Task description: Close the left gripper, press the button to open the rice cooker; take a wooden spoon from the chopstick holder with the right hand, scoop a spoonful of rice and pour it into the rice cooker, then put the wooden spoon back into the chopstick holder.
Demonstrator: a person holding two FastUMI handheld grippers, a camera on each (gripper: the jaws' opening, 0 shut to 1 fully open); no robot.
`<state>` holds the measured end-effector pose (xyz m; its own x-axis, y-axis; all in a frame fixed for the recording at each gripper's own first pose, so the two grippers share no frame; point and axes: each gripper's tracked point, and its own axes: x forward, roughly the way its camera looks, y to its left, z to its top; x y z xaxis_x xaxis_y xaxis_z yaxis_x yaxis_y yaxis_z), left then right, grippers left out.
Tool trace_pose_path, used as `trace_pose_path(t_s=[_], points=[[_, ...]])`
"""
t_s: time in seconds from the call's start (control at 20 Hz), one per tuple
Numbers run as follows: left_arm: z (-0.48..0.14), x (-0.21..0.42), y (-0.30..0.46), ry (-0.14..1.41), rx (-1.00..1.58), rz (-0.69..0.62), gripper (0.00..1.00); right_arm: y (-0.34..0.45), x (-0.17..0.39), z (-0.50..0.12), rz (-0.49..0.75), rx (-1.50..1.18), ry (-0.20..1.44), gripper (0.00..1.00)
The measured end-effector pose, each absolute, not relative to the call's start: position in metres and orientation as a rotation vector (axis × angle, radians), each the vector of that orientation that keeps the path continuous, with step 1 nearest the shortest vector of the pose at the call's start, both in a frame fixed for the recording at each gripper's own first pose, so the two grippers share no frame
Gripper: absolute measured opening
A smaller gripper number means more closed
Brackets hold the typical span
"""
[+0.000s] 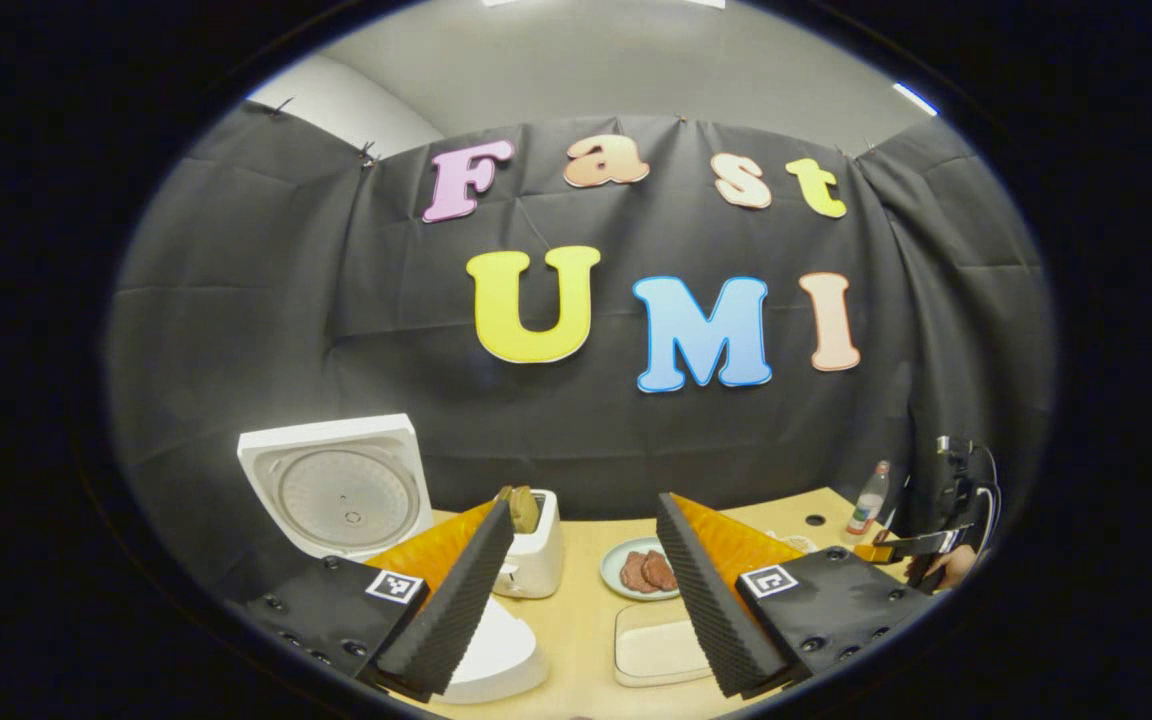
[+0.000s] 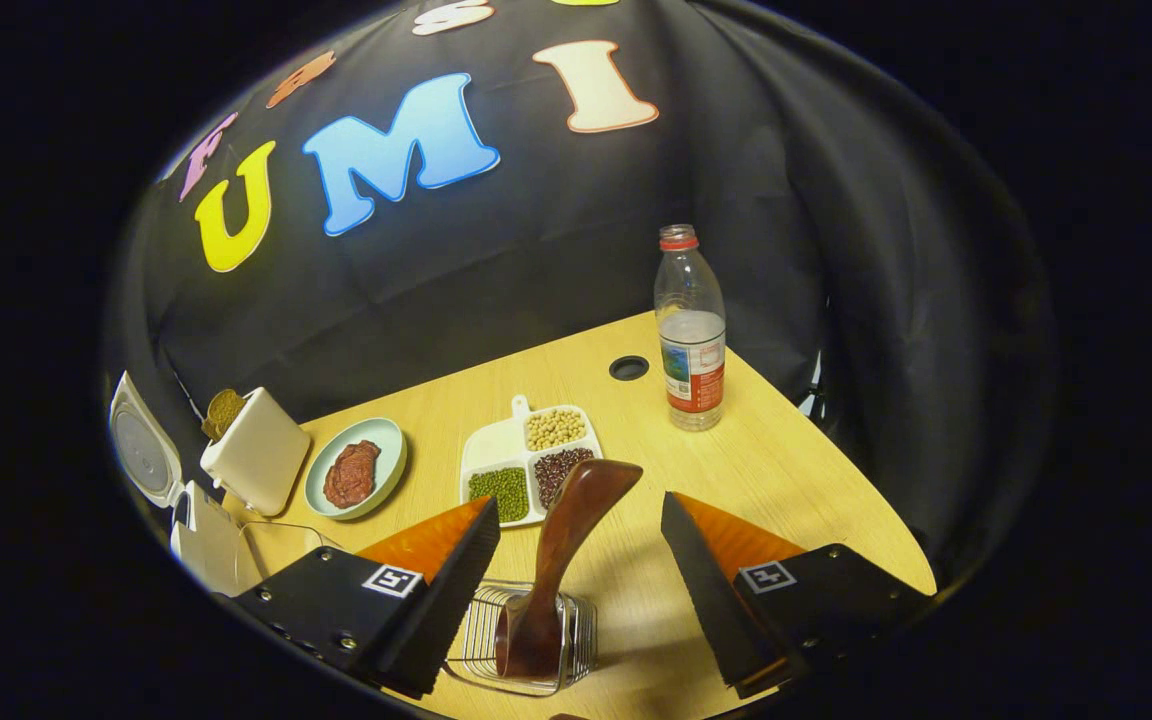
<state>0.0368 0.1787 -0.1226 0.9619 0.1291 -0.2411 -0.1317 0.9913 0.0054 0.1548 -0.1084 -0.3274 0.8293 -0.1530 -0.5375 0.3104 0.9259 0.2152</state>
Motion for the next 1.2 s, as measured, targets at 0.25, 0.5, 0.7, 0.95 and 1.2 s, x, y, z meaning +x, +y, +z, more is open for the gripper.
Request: trace_pose_path(t_s=[0.25, 0.5, 0.7, 0.95, 1.2], points=[[-0.129, 0.038, 0.179, 0.256, -0.004, 0.151, 1.00, -0.099, 0.176, -0.336, -0.191, 0.312, 0.576, 0.82], [-0.128, 0.040, 0.174, 0.254, 0.027, 0.140, 1.00, -0.094, 0.172, -0.326, -0.188, 0.431, 0.553, 0.26], [-0.125, 0.041, 0.168, 0.242, 0.018, 0.126, 0.98, -0.082, 0.162, -0.308, -0.197, 0.431, 0.527, 0.12], [-0.117, 0.037, 0.167, 0.209, 0.003, 0.112, 0.95, -0.071, 0.149, -0.254, -0.191, 0.378, 0.429, 0.12], [-0.116, 0.032, 0.171, 0.185, -0.014, 0.106, 0.95, -0.024, 0.143, -0.192, -0.069, 0.362, 0.348, 0.12]])
